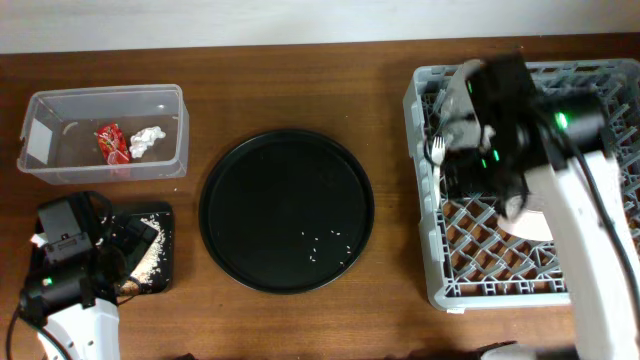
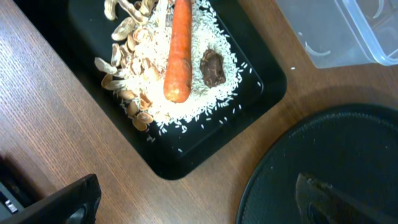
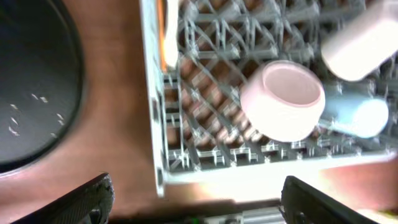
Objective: Sort waste into correct bins and load items into the dishwasher rack
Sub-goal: 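Release the fork and retract the right gripper to the rack's front edge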
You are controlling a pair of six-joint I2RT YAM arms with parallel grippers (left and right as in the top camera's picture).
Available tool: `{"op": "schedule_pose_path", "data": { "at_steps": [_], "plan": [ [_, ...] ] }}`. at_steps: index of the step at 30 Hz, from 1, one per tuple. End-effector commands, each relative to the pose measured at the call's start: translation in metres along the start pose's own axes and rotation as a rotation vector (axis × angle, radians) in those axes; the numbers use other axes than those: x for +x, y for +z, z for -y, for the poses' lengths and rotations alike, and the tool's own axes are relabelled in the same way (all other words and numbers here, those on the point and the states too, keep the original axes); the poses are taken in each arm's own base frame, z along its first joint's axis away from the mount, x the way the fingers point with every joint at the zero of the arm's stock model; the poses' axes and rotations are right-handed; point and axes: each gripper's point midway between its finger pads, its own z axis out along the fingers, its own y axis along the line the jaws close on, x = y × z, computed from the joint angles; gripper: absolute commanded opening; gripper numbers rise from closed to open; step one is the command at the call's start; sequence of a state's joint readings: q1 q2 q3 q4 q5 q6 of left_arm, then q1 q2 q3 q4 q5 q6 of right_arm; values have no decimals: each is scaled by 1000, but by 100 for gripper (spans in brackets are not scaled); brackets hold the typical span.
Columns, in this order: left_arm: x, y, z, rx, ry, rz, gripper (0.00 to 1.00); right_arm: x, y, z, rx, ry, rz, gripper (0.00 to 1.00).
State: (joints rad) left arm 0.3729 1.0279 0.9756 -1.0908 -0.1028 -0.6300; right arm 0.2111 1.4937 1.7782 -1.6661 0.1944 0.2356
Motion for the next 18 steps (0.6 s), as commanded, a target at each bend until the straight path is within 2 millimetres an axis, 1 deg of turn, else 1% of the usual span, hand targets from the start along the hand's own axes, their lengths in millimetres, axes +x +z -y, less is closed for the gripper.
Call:
{"op": "schedule_pose_path", "data": {
  "at_steps": [1,3,7,10,12,14,18],
  "plan": [
    [-6,-6,1,7,-17,25,99,29,-18,19,3,183,132,89],
    [-6,-6,1,7,-17,25,99,47,-21,23,-35,280,219,90],
    [-6,-6,1,7,-17,25,99,68,-13,27,-93,333,367,98],
    [-6,-6,1,7,-17,25,99,90,7,26,-131,347,440,99],
    [-6,-6,1,7,-17,25,99,101,17,20,-177,345,448,99],
    [-6,-6,1,7,-17,25,99,103,21,10,-246,372,463,99],
    [-6,-6,1,7,-17,25,99,97,18,6,-306,472,476,99]
  ]
}}
